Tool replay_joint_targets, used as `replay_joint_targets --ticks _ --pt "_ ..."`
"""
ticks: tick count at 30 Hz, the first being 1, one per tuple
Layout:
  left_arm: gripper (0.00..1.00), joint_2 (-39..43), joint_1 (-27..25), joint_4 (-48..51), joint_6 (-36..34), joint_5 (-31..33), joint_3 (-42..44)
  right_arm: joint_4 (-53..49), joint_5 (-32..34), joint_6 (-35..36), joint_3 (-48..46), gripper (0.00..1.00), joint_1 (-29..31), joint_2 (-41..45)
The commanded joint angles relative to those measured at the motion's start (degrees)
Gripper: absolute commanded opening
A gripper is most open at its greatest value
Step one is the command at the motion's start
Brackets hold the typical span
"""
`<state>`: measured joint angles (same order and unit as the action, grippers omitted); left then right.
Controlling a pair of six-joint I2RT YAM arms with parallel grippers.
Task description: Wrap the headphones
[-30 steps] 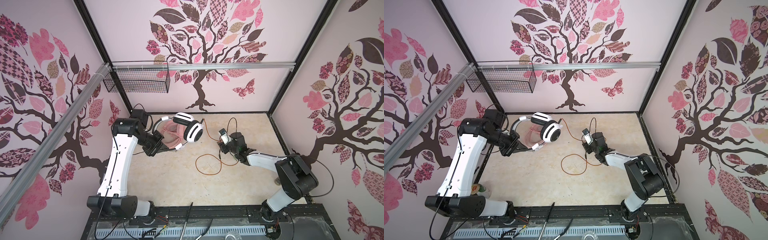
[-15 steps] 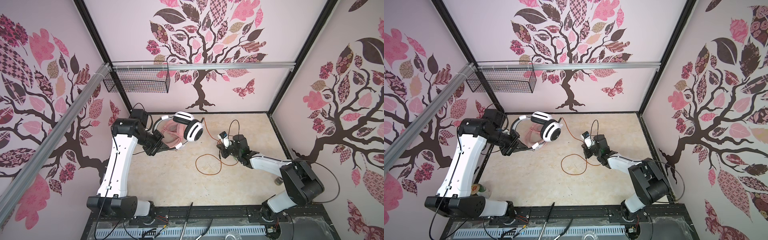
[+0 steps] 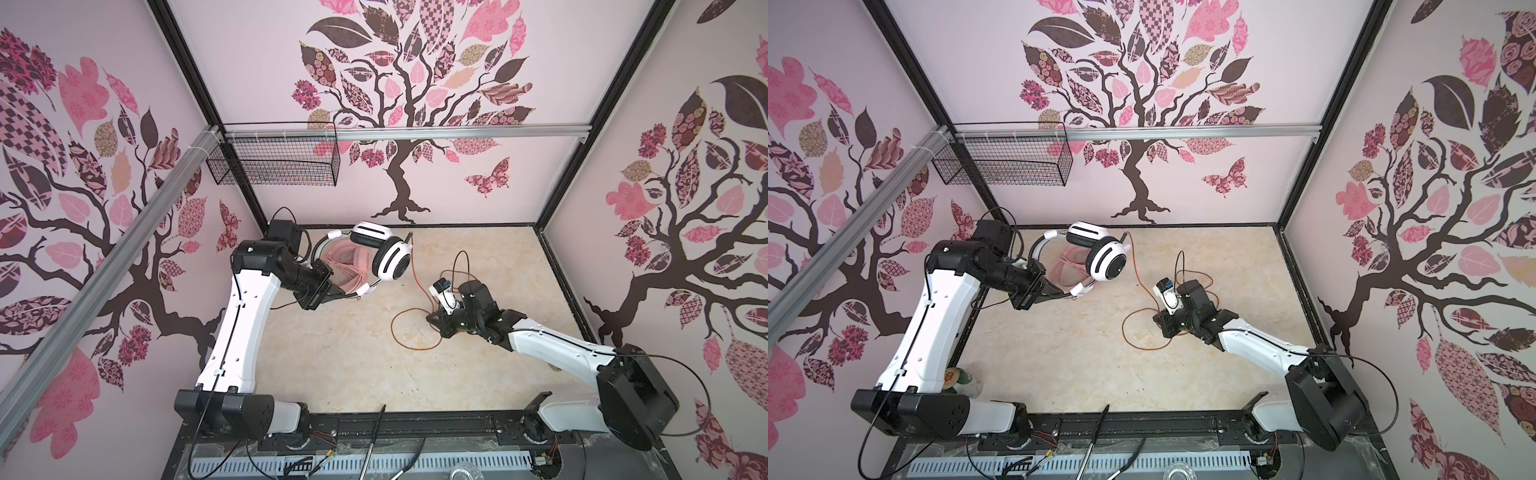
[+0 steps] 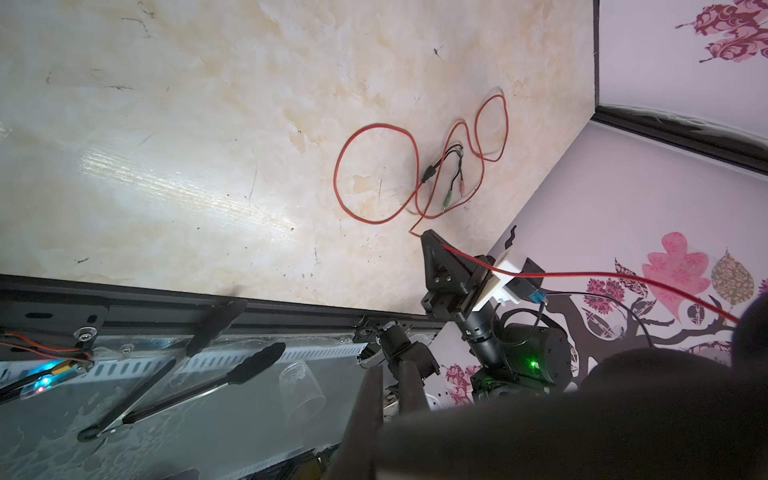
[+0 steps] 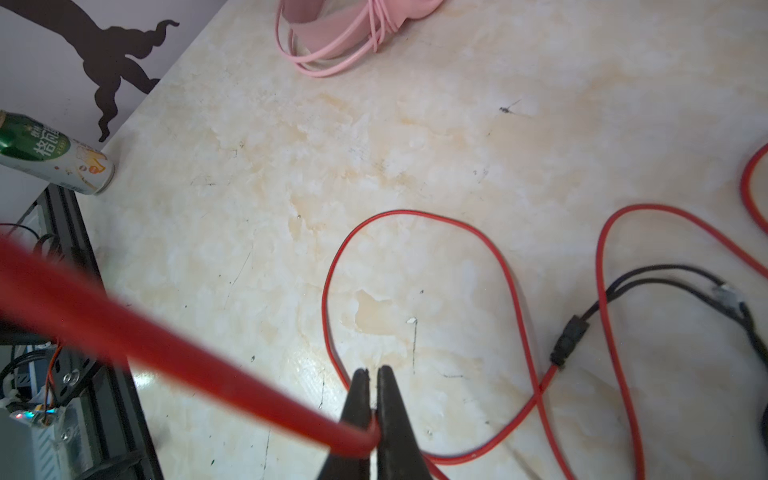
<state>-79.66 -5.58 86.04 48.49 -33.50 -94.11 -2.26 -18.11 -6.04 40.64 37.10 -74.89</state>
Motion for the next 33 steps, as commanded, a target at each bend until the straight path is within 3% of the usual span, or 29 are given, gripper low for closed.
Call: replay_joint_targets --ticks 1,11,19,22,26,30,33 --pt "0.00 -0.5 -0.6 -4.7 0.4 -3.1 1.8 -7.7 4.9 -1.3 1.9 0.00 7.1 4.4" --pt "0.00 -5.4 -5.6 -9.3 3.5 -2.2 3.1 -16.3 12.3 -3.4 8.9 0.00 22.1 4.0" --pt "0.00 -6.1 -5.6 -9.1 4.5 12.2 3.9 -28.0 18.5 -3.0 17.3 0.00 31.1 4.0" --pt "0.00 -6.3 -5.6 -8.5 4.5 16.3 4.3 -34.2 21.6 -3.5 21.5 0.00 32.7 2.3" --pt "0.00 -5.8 -5.8 -8.6 4.5 17.3 5.6 -39.3 27.4 -3.9 24.4 0.00 33.0 1.5" --pt "0.00 -4.9 -6.3 -9.1 4.7 18.2 6.9 -38.8 28.3 -2.4 25.2 0.00 33.0 1.7" --pt "0.00 -4.8 -6.6 -10.2 4.9 15.5 7.6 -40.4 27.6 -1.8 27.8 0.00 33.0 -0.7"
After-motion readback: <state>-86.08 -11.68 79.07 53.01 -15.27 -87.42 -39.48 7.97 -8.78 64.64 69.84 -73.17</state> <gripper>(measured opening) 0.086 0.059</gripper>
